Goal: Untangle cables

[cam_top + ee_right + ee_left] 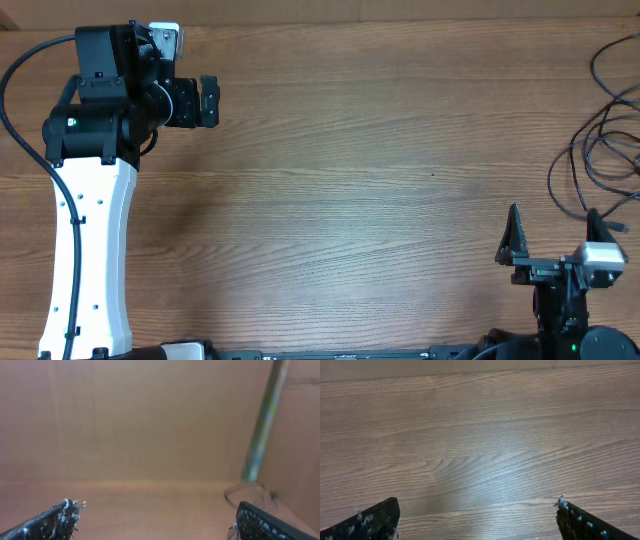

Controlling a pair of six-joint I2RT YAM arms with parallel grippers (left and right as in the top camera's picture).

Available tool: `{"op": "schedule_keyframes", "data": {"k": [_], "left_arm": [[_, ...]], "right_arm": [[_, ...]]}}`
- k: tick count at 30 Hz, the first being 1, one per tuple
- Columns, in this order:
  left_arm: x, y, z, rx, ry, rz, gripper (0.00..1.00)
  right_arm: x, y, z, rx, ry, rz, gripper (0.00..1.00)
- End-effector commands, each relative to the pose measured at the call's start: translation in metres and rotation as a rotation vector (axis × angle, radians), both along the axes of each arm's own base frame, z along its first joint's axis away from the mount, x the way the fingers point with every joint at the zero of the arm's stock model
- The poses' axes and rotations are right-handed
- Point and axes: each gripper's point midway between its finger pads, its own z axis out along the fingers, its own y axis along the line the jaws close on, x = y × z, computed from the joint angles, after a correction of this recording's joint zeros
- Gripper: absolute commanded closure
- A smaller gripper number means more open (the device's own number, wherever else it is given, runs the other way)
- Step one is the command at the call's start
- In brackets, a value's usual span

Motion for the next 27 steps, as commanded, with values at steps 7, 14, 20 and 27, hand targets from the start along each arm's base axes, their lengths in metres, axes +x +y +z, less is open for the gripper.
{"op": "schedule_keyframes", "data": {"k": [7, 14, 20, 27], "left_arm": [[-0.003, -0.001, 0.004, 0.012, -0.001, -0.013, 0.0], [-0.008, -0.001, 0.0, 0.009, 0.027, -0.015, 0.0], [-0.01, -0.001, -0.002, 0.009, 0.037, -0.015, 0.0], [-0.009, -0.001, -0.002, 0.009, 0.036, -0.015, 0.0]], "right_arm": [[0.008, -0.017, -0.028, -0.008, 0.067, -0.084, 0.0], [0.037, -0.033, -0.058, -0.019, -0.04, -0.129, 0.0], [0.044, -0.036, -0.061, 0.058, -0.207, -0.117, 0.0], [0.046, -0.036, -0.072, 0.084, -0.158, -0.113, 0.0]]}}
